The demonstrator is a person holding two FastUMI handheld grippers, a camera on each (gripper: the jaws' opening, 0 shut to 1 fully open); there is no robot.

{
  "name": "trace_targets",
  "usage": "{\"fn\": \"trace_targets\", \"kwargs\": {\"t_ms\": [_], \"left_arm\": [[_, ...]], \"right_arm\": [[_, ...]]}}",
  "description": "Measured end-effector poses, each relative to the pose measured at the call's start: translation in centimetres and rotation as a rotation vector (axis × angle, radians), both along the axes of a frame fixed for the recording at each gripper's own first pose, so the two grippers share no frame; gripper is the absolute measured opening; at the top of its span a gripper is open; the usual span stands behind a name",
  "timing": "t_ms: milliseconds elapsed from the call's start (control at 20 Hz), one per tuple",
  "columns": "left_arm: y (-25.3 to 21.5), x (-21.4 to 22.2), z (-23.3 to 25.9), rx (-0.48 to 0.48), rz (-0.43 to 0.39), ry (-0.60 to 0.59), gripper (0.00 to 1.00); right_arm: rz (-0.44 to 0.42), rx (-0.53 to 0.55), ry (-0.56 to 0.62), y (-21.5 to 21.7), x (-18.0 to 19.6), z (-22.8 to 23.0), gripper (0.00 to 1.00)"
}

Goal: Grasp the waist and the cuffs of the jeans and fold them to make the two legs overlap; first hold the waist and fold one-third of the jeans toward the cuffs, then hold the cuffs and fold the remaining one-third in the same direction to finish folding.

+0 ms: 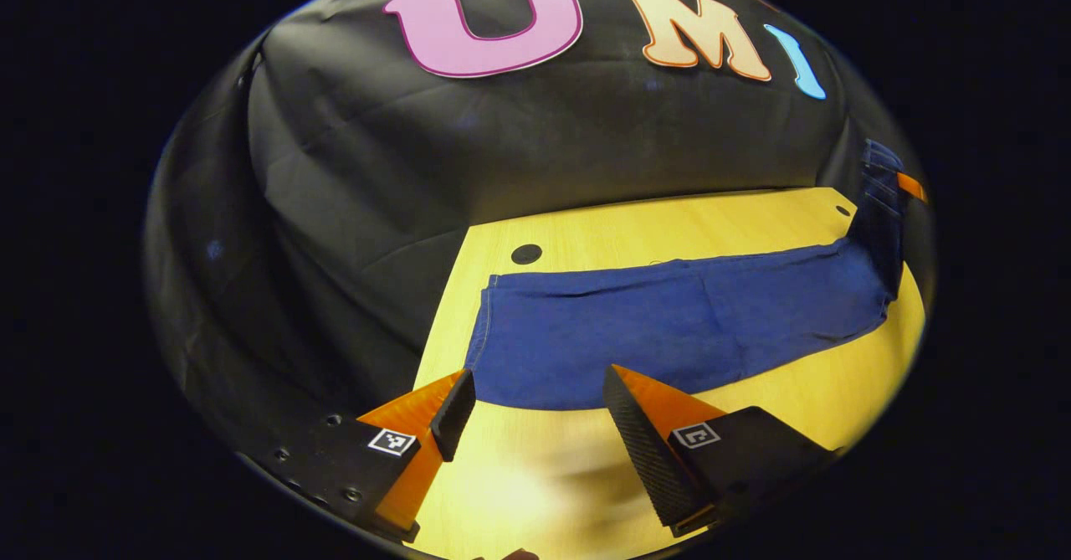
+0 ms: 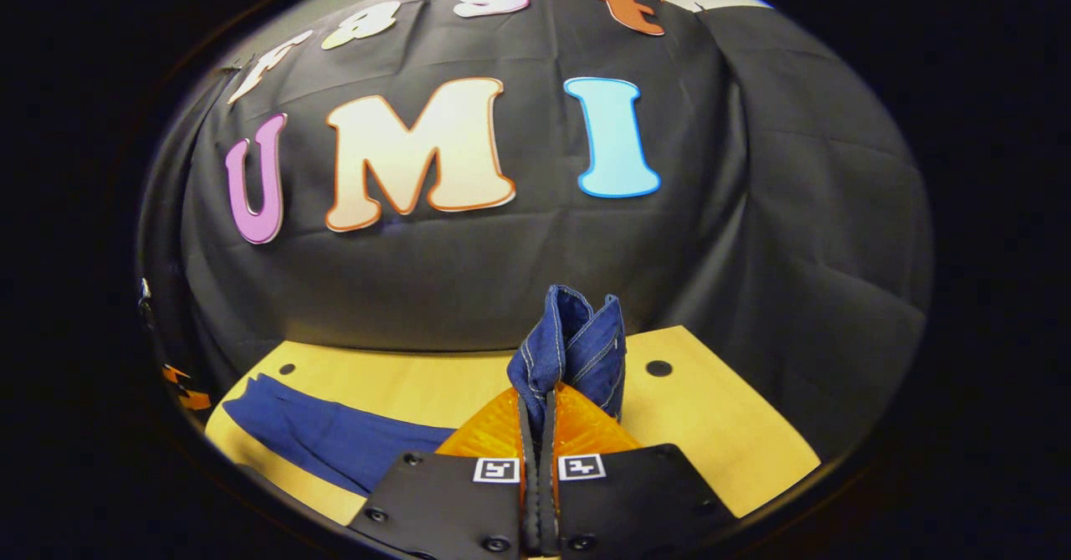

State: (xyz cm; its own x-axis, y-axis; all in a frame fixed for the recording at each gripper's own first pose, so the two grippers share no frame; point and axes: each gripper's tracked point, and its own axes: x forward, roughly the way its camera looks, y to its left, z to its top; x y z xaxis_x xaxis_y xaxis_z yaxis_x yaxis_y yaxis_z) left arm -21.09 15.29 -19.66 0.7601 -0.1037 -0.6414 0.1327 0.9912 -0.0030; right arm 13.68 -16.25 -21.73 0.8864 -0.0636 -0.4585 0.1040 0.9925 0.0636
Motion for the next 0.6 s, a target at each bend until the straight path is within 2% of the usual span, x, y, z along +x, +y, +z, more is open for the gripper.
{"fn": "trace_targets", "kwargs": {"t_ms": [300, 400, 600], "left_arm": [[3.8, 1.0, -1.4, -0.002, -0.033, 0.001, 0.95], [4.9, 1.3, -1.9, -0.006, -0.042, 0.005, 0.95], [7.0, 1.8, -3.1, -0.015, -0.046, 0.013, 0.95]], "right_arm": [[0.048, 0.057, -0.027, 0.6, 0.2, 0.5, 0.03], [0.092, 0.077, -0.039, 1.0, 0.3, 0.4, 0.03], [0.164, 0.187, -0.014, 1.1, 0.2, -0.1, 0.03]]}}
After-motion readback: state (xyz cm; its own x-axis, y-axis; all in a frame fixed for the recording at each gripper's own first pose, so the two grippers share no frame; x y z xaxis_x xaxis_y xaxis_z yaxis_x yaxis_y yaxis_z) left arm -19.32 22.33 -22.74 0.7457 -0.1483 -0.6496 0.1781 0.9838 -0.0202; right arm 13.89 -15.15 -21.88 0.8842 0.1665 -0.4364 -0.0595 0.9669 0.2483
